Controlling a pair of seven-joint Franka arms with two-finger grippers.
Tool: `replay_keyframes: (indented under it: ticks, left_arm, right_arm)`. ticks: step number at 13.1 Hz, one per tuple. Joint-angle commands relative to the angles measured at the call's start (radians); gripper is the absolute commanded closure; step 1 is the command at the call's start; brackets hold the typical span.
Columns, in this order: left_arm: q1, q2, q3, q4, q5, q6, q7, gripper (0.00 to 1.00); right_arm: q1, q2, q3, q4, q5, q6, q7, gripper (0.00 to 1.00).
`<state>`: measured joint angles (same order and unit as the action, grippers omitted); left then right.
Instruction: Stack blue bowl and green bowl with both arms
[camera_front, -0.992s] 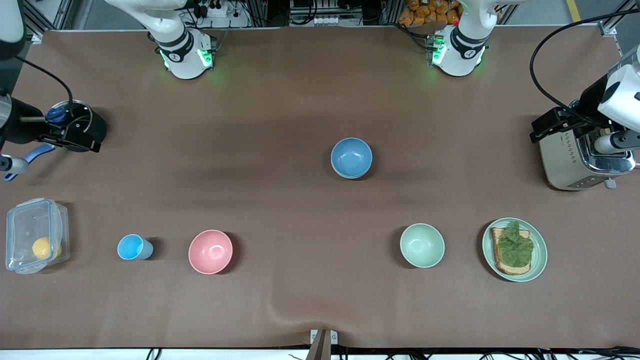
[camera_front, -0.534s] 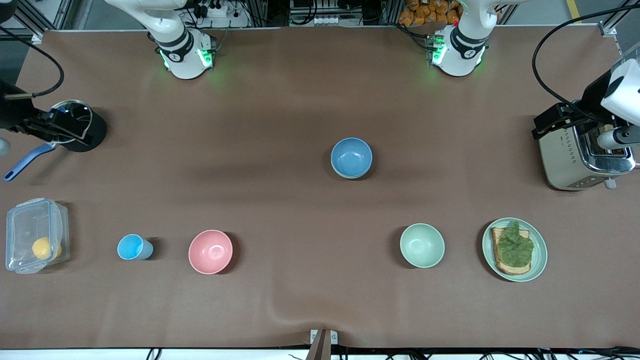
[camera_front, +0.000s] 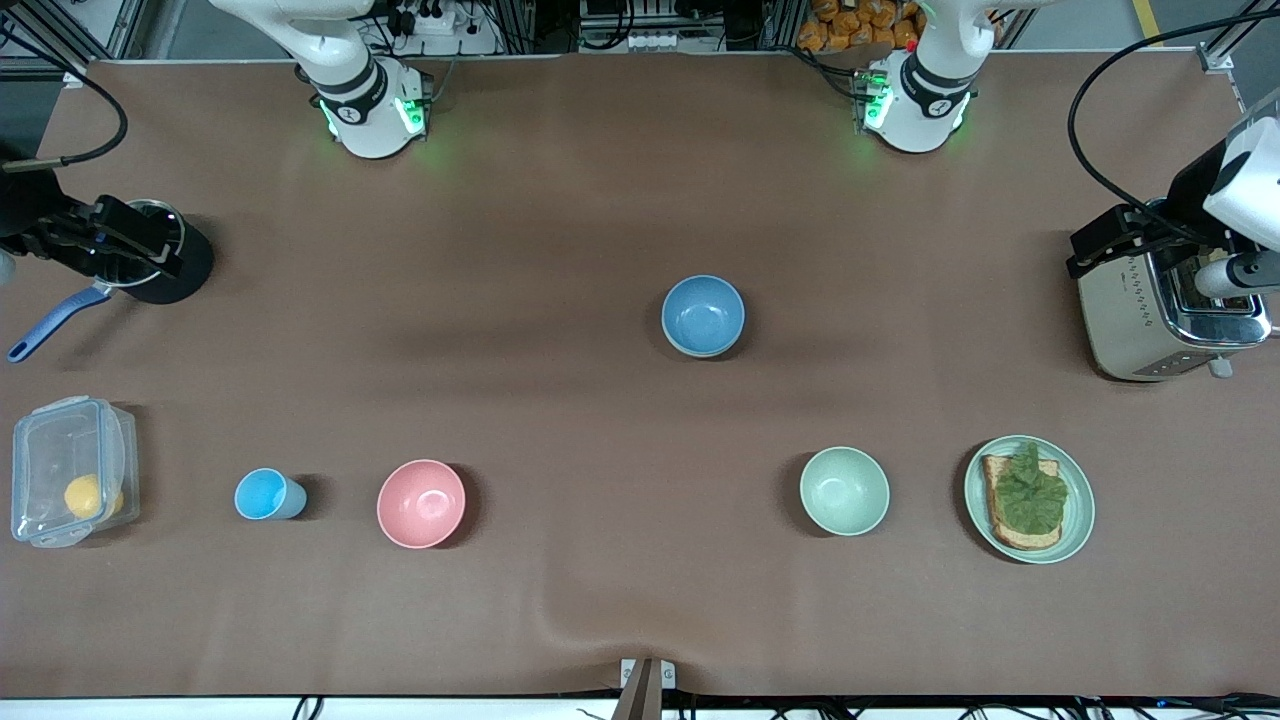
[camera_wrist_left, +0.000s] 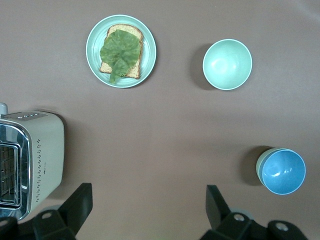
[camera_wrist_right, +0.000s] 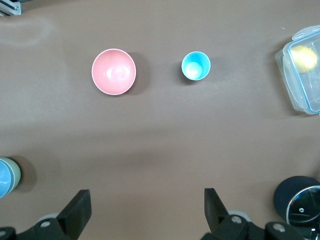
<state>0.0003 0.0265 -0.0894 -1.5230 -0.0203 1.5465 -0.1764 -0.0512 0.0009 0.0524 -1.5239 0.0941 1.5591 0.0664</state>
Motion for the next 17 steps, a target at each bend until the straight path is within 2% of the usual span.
replay_keyframes:
  ticks: [1, 9, 11, 17]
  left_arm:
    - [0.001, -0.017, 0.002, -0.011, 0.017, -0.011, 0.023, 0.00]
    - [0.015, -0.022, -0.007, -0.008, 0.003, -0.011, 0.012, 0.00]
    - [0.014, -0.033, -0.010, -0.016, 0.003, -0.038, 0.008, 0.00]
    - [0.004, -0.028, -0.010, -0.003, 0.016, -0.040, 0.018, 0.00]
  right_arm:
    - [0.053, -0.012, -0.043, -0.010, -0.022, 0.006, -0.023, 0.00]
    - [0.070, -0.006, -0.045, -0.012, -0.023, 0.006, -0.013, 0.00]
    - [0.077, -0.006, -0.040, -0.012, -0.095, 0.007, -0.013, 0.00]
    - [0.073, -0.004, -0.039, -0.012, -0.108, 0.012, -0.023, 0.00]
